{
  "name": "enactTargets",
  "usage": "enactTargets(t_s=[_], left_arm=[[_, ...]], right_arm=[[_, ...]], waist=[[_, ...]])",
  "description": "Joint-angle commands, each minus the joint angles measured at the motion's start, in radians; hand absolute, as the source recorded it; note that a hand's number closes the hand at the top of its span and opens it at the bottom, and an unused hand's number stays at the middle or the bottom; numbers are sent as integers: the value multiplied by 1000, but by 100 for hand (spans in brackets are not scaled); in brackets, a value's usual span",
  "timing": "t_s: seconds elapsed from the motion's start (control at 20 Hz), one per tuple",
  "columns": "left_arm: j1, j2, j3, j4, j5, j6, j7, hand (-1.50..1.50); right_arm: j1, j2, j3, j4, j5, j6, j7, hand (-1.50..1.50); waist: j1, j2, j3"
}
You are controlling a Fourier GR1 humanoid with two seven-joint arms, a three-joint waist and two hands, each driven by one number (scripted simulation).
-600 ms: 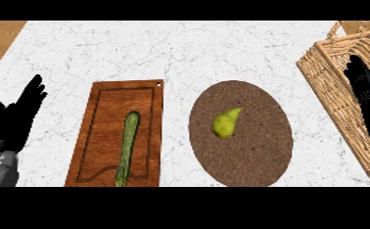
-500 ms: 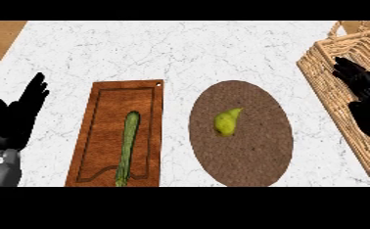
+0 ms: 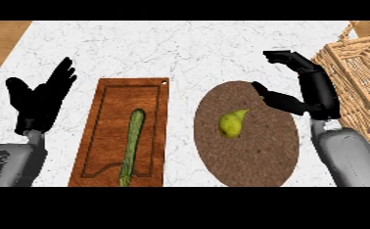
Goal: Pick the pear from the placemat and place it in the basket
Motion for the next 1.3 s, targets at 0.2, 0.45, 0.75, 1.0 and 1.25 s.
enactTargets(t_s=[0.2, 0.45, 0.75, 1.0, 1.25], left_arm=[[25, -4, 13, -14, 7, -17, 10, 0], [-6, -18, 11, 25, -1, -14, 11, 0], [22, -11, 19, 19, -2, -13, 3, 0], [14, -14, 28, 30, -17, -8, -19, 0], [-26, 15, 64, 22, 22, -28, 56, 0]], right_arm=[[-336, 273, 168, 122, 316, -307, 373, -150], [-509, 195, 151, 122, 300, -105, 801, -150], [-648, -22, 210, 254, 383, 196, 1107, -150], [-814, -102, 99, 305, 257, 437, 1273, -150], [-817, -99, 34, 282, 35, 615, 1349, -150]], waist=[[-16, -12, -1], [-44, -19, -2], [-49, -25, -5], [-38, -12, -1], [-53, -17, 0]])
